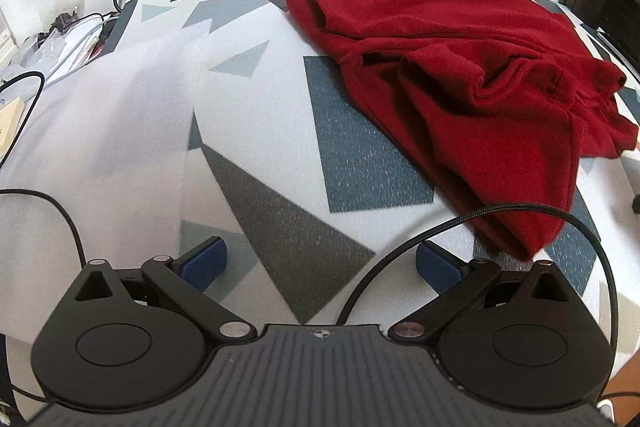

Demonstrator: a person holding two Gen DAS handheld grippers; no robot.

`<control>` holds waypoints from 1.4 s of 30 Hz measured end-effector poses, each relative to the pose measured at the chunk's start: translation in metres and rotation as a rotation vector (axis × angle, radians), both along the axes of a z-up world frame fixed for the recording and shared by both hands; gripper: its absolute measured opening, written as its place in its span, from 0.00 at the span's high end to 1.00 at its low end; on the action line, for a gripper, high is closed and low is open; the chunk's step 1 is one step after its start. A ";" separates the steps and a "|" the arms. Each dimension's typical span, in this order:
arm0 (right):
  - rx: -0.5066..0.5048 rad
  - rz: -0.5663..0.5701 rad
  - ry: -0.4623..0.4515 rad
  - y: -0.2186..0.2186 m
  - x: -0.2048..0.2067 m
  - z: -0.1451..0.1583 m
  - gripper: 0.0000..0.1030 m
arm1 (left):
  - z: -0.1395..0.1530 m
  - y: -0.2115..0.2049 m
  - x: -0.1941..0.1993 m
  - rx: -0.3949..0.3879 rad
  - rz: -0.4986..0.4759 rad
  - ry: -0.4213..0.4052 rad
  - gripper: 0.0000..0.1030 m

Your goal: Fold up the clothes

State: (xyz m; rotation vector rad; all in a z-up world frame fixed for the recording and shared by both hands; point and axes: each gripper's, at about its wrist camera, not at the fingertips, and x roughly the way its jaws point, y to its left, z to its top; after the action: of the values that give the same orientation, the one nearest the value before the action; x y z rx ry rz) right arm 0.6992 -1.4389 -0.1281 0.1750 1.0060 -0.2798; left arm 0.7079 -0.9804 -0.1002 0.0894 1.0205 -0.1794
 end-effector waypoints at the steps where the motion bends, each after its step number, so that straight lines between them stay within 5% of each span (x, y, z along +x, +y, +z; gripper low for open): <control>1: 0.000 0.000 0.001 0.000 0.000 0.000 0.01 | 0.000 0.001 -0.001 0.000 -0.002 0.000 0.00; 12: 0.024 0.023 0.083 -0.006 0.013 0.001 0.01 | 0.002 -0.004 -0.008 0.010 0.121 0.026 0.00; 27: 0.034 0.054 0.134 -0.010 0.023 0.001 0.01 | 0.004 -0.006 -0.001 0.018 0.178 0.092 0.00; 42: 0.027 0.102 0.129 -0.009 0.027 0.000 0.01 | 0.003 -0.010 -0.004 0.018 0.197 0.071 0.00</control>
State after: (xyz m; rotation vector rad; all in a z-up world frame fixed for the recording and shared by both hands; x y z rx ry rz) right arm 0.7258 -1.4482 -0.1283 0.1313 1.1429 -0.1865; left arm 0.7040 -0.9906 -0.0969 -0.0011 1.0950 0.0058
